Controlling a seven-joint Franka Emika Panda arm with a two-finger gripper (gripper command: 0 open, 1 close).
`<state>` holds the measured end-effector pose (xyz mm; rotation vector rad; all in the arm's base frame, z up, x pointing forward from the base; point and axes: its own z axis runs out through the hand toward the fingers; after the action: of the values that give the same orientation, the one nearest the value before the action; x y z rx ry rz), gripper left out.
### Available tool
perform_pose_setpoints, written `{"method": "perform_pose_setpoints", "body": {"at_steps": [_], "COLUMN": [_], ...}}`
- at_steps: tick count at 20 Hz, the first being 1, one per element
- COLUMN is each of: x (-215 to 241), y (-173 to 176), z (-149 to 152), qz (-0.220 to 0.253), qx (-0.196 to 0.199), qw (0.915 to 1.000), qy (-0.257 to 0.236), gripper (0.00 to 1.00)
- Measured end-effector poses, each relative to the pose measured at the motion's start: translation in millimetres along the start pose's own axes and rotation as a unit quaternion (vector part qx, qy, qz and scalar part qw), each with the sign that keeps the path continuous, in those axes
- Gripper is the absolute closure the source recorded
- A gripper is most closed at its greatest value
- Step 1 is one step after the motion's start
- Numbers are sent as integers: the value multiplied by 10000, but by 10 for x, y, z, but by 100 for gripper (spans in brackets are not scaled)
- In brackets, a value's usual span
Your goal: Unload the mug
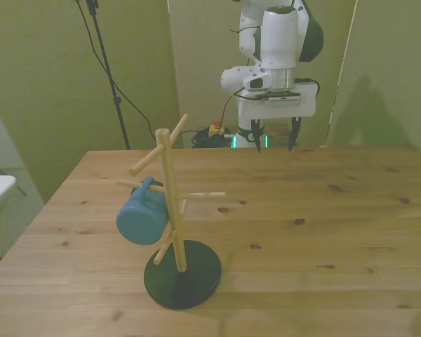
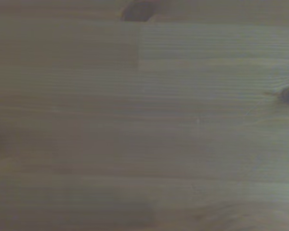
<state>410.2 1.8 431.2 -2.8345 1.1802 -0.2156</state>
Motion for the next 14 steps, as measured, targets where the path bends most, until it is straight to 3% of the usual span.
{"method": "perform_pose_setpoints", "body": {"at_steps": [14], "x": [78], "y": [128], "z": [-24], "qz": [122], "qx": [143], "qw": [9997], "qy": [180], "gripper": [0]}}
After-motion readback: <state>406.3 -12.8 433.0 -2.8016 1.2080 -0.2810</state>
